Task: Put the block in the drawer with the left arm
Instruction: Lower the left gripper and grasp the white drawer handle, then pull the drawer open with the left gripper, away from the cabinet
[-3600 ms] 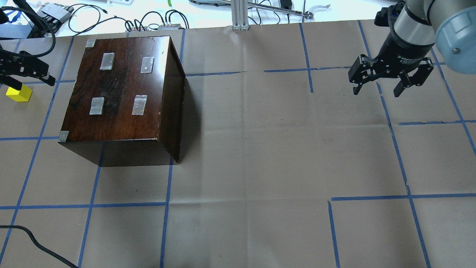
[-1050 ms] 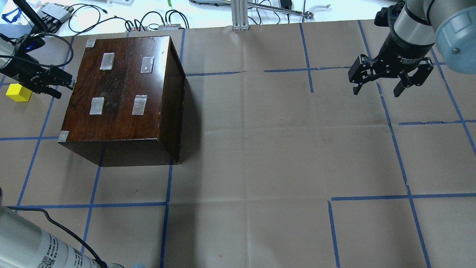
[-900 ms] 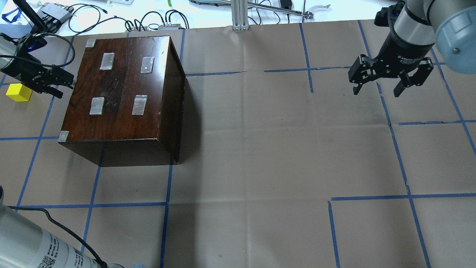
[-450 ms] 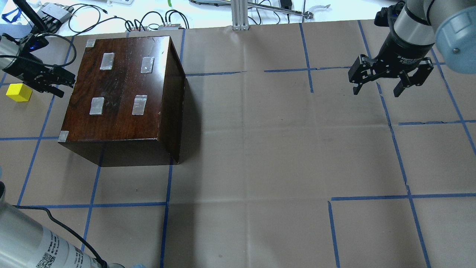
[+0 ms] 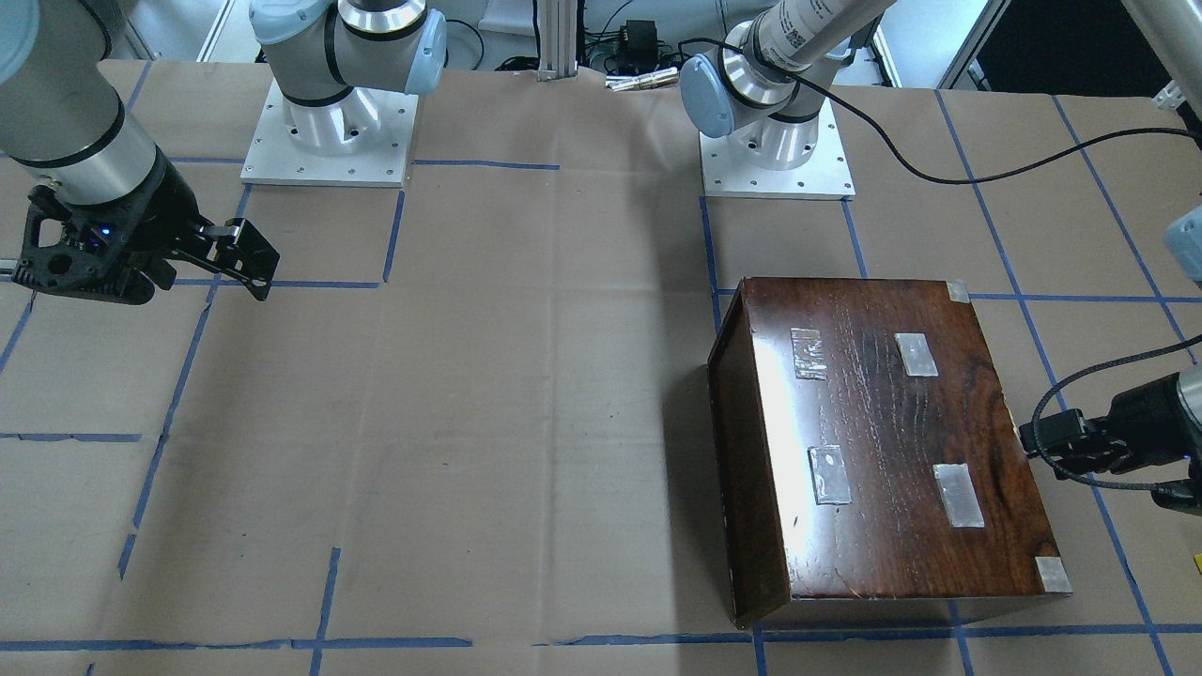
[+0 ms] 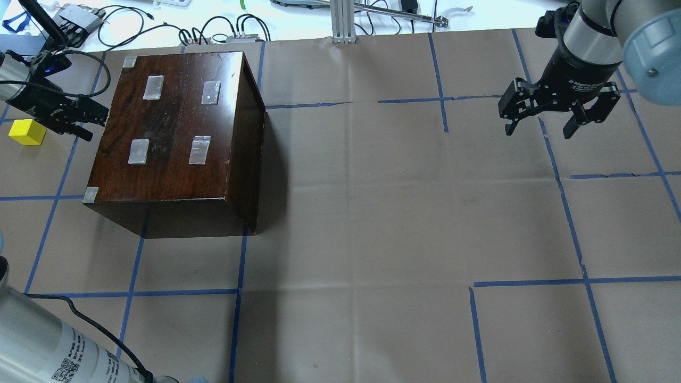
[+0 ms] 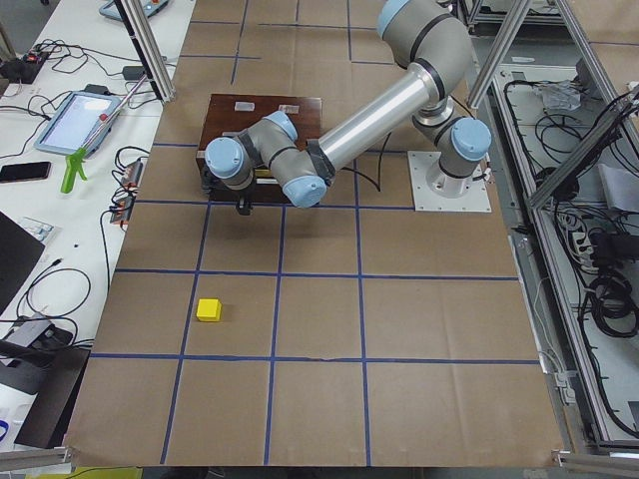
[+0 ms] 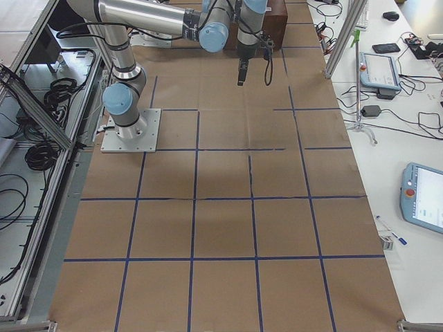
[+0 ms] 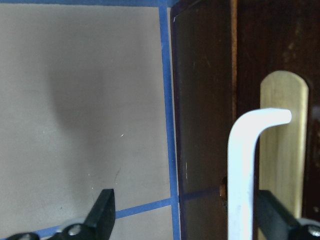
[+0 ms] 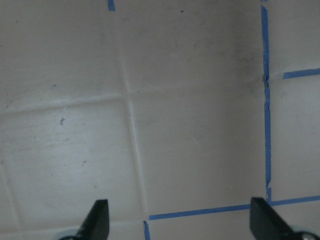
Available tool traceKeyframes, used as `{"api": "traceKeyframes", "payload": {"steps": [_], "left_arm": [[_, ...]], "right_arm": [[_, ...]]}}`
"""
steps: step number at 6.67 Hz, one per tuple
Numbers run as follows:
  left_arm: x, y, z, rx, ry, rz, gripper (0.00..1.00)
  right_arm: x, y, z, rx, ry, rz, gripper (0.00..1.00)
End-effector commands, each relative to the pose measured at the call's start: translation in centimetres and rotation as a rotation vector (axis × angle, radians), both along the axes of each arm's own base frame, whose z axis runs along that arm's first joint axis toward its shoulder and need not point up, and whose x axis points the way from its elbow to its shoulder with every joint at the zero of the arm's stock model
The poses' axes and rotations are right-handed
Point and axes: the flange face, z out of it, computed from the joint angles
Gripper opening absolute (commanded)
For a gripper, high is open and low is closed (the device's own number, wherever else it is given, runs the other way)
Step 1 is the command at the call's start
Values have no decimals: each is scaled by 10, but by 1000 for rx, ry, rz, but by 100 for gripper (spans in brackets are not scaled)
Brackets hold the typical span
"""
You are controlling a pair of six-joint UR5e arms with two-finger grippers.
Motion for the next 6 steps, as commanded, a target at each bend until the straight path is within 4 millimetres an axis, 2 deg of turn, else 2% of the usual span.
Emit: {"api": "traceKeyframes", "payload": {"steps": [1,6], "left_arm": [[4,2,2,1,-6,6,99],[57,17,-3,10,-60,65,99]], "right_arm": [[0,0,-1,1,0,0,100],[0,0,-1,1,0,-1,100]]}}
